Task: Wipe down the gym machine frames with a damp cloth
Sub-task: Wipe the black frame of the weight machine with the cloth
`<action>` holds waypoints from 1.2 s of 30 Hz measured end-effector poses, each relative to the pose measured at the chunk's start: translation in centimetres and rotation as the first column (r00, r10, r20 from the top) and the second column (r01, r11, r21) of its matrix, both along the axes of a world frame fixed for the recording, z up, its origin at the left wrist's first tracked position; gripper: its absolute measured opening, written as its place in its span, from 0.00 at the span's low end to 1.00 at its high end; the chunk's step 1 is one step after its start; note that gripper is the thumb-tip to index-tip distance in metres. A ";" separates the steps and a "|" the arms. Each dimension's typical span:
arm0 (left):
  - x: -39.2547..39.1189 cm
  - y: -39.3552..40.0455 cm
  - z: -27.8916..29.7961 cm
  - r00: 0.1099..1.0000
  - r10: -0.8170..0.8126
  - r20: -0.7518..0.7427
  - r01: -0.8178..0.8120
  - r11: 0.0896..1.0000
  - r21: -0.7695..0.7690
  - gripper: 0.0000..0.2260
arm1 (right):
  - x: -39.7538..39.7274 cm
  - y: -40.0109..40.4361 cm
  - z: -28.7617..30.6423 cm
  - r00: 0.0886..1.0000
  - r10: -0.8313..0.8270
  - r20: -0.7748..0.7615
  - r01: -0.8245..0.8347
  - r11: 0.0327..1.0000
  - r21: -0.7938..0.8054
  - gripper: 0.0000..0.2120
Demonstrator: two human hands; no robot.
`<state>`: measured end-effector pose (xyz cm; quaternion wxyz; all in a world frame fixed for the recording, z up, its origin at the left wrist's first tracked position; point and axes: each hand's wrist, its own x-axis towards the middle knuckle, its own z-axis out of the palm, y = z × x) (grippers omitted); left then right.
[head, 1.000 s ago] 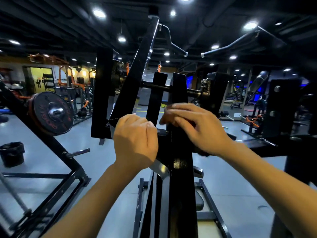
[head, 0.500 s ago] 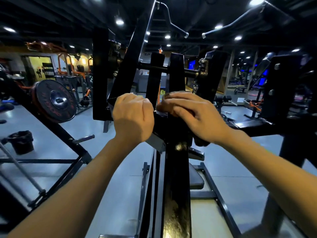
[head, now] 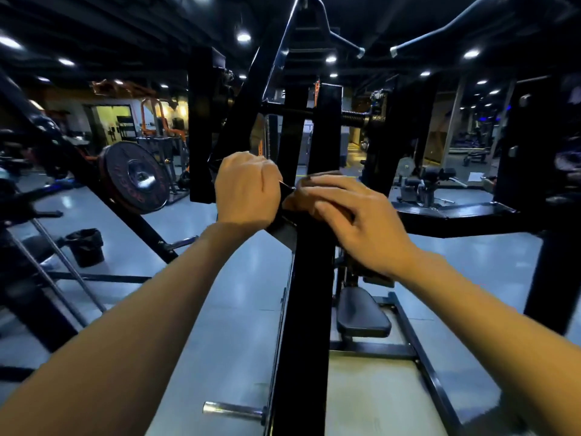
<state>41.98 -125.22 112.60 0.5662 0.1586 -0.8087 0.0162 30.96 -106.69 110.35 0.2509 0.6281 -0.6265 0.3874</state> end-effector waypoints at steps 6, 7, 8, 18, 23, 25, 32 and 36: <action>0.0 -0.5 -0.1 0.998 -0.007 0.054 0.006 1.000 0.012 0.22 | 5.5 5.1 -5.6 0.978 0.179 -0.102 -0.164 0.975 0.147 0.15; 0.1 -0.3 0.0 0.998 0.001 0.069 -0.001 1.000 -0.007 0.23 | 5.9 5.8 -6.1 0.967 0.216 -0.136 -0.192 0.966 0.171 0.15; 0.2 -0.1 0.0 0.997 0.002 0.082 -0.001 1.000 -0.015 0.23 | 6.0 6.1 -6.2 0.957 0.230 -0.176 -0.196 0.962 0.187 0.15; 2.8 2.2 -0.5 0.953 -0.203 0.223 0.148 0.959 0.241 0.17 | 3.3 2.8 -3.3 1.000 -0.016 0.010 0.016 0.999 0.047 0.16; 8.7 8.1 -5.5 0.921 -0.338 0.192 0.239 0.882 0.405 0.15 | 8.7 6.9 -8.4 0.993 0.100 -0.063 -0.090 0.985 0.149 0.16; 11.1 10.2 -7.4 0.915 -0.326 0.237 0.195 0.873 0.447 0.14 | 9.5 7.7 -8.4 0.991 0.109 -0.075 -0.091 0.974 0.206 0.17; 21.6 17.1 -14.4 0.422 -0.150 0.894 -0.396 0.857 0.330 0.28 | 10.4 7.6 -8.7 0.998 -0.025 0.055 0.015 0.985 0.172 0.17; 22.8 18.1 -15.4 0.289 0.028 0.957 -0.290 0.955 0.059 0.14 | 11.7 8.9 -9.9 0.993 -0.021 0.114 0.000 0.984 0.178 0.17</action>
